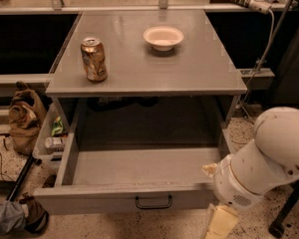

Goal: Close top drawer

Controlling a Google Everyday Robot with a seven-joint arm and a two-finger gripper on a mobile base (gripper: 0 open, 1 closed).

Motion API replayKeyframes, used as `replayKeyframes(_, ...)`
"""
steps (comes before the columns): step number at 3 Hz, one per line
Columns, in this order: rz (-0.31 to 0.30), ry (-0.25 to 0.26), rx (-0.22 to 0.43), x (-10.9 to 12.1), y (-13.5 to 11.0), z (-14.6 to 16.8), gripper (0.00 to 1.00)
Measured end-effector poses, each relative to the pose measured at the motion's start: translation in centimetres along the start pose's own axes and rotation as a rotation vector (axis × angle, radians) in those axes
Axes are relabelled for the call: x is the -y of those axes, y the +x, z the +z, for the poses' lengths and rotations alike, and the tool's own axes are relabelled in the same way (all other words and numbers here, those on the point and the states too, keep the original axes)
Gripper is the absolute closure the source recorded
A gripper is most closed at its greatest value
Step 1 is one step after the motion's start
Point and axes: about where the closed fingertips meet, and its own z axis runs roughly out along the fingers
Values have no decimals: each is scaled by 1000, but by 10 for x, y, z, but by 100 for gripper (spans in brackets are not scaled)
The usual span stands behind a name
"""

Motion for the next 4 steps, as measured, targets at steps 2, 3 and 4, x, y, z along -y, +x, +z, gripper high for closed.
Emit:
replayKeyframes(2, 7, -13, -18, -15, 12, 5, 0)
replayKeyframes(3, 4, -33, -27, -26, 13, 11, 0)
replayKeyframes(4, 0, -48, -32, -35, 14, 16, 0)
